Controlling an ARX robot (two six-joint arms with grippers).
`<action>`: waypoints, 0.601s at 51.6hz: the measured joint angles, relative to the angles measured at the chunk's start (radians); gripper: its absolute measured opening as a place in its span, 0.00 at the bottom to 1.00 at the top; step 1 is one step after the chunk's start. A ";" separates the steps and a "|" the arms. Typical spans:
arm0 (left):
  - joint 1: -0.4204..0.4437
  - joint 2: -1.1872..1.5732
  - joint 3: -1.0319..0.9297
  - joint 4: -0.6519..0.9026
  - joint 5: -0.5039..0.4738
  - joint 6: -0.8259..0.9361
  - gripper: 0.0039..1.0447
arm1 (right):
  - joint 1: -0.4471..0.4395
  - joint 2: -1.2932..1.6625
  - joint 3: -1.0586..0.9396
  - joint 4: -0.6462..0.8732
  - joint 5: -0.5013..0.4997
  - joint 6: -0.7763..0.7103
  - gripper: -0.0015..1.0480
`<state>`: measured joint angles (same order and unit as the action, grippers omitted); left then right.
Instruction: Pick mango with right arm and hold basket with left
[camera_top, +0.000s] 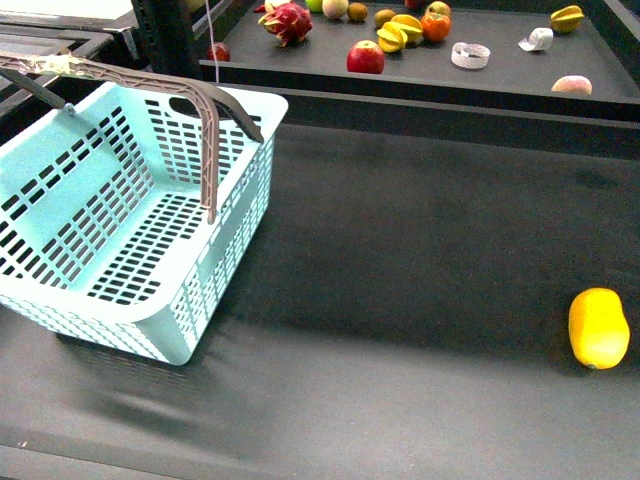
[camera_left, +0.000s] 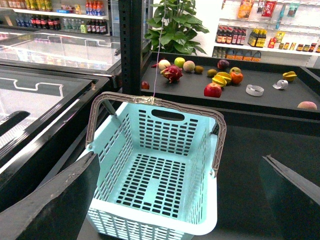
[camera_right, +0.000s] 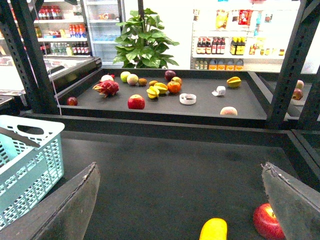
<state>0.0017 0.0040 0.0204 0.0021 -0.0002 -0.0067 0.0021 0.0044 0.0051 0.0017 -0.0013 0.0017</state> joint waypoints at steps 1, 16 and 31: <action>0.000 0.000 0.000 0.000 0.000 0.000 0.95 | 0.000 0.000 0.000 0.000 0.000 0.000 0.92; -0.220 0.354 -0.003 0.522 -0.726 0.146 0.95 | 0.000 0.000 0.000 0.000 0.000 0.000 0.92; -0.219 1.144 0.217 0.771 -0.661 -0.127 0.95 | 0.000 0.000 0.000 0.000 0.000 0.000 0.92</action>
<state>-0.2172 1.1481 0.2371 0.7731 -0.6613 -0.1337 0.0021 0.0044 0.0051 0.0017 -0.0017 0.0017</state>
